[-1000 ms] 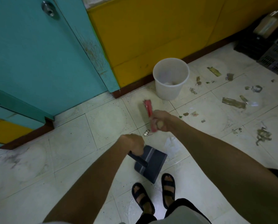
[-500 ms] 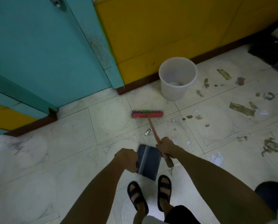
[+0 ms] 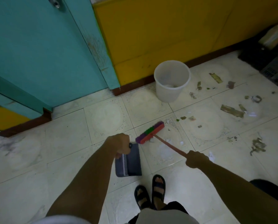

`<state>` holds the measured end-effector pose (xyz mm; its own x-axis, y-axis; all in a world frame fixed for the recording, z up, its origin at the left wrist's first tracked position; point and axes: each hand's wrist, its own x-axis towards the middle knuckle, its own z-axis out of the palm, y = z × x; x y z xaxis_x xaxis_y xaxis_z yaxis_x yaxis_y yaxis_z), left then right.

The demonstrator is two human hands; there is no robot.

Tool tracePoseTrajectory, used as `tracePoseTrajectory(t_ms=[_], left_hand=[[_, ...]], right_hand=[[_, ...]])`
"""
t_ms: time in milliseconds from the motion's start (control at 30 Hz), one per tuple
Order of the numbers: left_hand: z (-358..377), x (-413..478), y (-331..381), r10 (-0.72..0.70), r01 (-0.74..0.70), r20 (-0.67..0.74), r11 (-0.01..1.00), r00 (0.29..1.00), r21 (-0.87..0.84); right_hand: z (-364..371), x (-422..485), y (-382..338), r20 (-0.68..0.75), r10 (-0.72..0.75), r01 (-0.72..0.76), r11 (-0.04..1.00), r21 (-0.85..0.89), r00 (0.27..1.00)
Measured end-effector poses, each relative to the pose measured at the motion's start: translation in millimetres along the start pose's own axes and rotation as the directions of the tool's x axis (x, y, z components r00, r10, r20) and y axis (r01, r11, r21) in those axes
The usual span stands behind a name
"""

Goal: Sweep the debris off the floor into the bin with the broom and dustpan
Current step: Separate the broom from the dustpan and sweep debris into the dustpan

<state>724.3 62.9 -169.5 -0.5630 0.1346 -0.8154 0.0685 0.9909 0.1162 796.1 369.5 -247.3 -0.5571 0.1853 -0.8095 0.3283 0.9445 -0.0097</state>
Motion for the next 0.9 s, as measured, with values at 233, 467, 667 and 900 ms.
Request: tracePoseTrajectory(t_ms=[233, 467, 667, 900], left_hand=[[-26.3, -13.3, 27.5, 0.081, -0.081, -0.024, 0.997, 0.996, 0.017], [-50.1, -19.2, 62.1, 0.102, -0.1, -0.054, 0.994, 0.993, 0.036], [-82.8, 1.9, 89.3, 0.096, -0.086, -0.108, 0.992, 0.989, 0.094], [-126.4, 51.7, 150.2, 0.051, -0.047, -0.138, 0.998, 0.989, 0.03]], right_hand=[[6.7, -29.5, 21.0, 0.001, 0.123, -0.123, 0.992, -0.017, 0.992], [-72.1, -51.0, 16.2, -0.036, 0.165, -0.144, 0.931, 0.335, 0.986], [-82.4, -15.5, 7.8, -0.106, 0.222, -0.144, 0.863, 0.485, 0.969], [-122.3, 55.4, 36.6, -0.028, 0.166, -0.118, 0.8, 0.588, 0.986]])
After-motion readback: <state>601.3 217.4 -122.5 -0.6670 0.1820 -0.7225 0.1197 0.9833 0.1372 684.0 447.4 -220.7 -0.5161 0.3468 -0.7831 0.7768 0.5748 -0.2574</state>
